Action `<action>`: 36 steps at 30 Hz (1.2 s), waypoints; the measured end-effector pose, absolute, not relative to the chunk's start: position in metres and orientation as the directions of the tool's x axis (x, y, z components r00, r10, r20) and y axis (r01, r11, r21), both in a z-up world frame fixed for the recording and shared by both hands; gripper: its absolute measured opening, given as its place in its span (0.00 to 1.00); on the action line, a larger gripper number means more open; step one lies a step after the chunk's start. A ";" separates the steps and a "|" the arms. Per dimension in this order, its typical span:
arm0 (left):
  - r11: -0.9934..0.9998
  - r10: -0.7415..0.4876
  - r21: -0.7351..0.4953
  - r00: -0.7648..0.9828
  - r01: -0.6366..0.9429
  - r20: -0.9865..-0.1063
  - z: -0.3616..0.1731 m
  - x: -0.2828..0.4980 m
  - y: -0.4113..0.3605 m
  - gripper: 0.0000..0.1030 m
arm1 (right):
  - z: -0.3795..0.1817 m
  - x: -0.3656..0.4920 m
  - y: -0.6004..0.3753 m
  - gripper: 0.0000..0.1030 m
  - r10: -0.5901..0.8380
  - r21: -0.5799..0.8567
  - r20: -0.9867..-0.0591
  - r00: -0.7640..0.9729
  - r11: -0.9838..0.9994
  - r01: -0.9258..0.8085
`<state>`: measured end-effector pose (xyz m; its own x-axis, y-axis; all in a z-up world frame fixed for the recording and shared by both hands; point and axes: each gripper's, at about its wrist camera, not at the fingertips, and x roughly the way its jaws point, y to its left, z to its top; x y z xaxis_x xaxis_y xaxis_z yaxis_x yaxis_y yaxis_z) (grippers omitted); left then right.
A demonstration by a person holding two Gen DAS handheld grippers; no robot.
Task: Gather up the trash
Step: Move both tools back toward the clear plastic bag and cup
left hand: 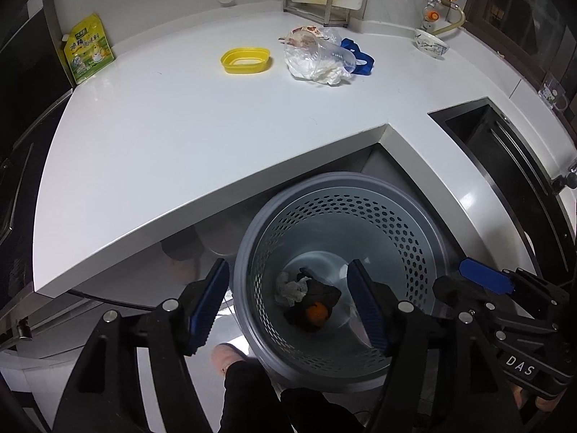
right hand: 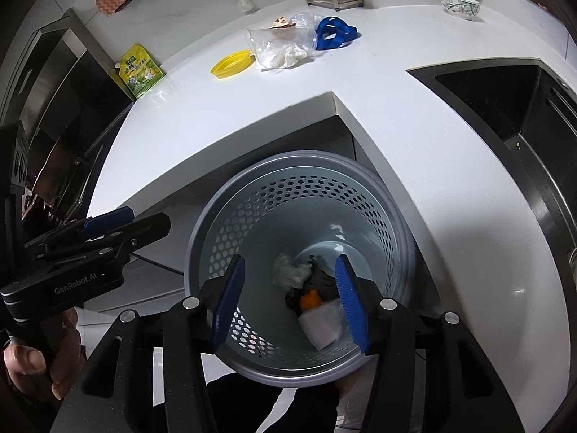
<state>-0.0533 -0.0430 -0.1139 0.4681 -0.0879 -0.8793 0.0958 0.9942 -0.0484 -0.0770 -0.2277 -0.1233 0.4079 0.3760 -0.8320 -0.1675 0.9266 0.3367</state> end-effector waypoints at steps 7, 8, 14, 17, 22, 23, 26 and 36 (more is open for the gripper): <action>0.996 -0.079 -0.043 0.496 0.084 -0.865 -0.098 -0.057 -0.041 0.66 | -0.108 -0.079 -0.226 0.49 0.383 0.333 -0.819 0.428 0.924 -0.188; 0.996 -0.076 -0.041 0.502 0.081 -0.862 -0.095 -0.057 -0.040 0.67 | -0.106 -0.079 -0.227 0.49 0.384 0.333 -0.816 0.432 0.923 -0.191; 0.998 -0.053 -0.031 0.543 0.050 -0.838 -0.074 -0.060 -0.034 0.69 | -0.089 -0.075 -0.228 0.49 0.393 0.330 -0.797 0.459 0.919 -0.215; 0.999 -0.044 -0.032 0.564 0.031 -0.825 -0.064 -0.059 -0.030 0.70 | -0.080 -0.073 -0.228 0.49 0.395 0.324 -0.786 0.476 0.918 -0.227; 1.000 -0.016 -0.024 0.605 -0.005 -0.796 -0.044 -0.058 -0.025 0.71 | -0.063 -0.067 -0.230 0.49 0.398 0.313 -0.762 0.511 0.917 -0.248; 1.000 -0.008 -0.021 0.613 -0.014 -0.790 -0.041 -0.057 -0.024 0.71 | -0.060 -0.065 -0.230 0.49 0.400 0.312 -0.756 0.518 0.916 -0.252; 0.999 0.012 -0.019 0.635 -0.041 -0.773 -0.030 -0.055 -0.018 0.74 | -0.050 -0.060 -0.231 0.49 0.407 0.313 -0.737 0.539 0.913 -0.261; 0.997 0.048 -0.002 0.680 -0.072 -0.732 -0.010 -0.017 0.011 0.83 | -0.027 -0.021 -0.213 0.51 0.385 0.279 -0.697 0.605 0.923 -0.266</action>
<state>-0.0173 0.0110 -0.0099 0.6800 0.0482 -0.7316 -0.0725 0.9974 -0.0017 -0.0215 -0.2129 -0.0266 0.6046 0.3848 -0.6974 -0.2656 0.9229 0.2789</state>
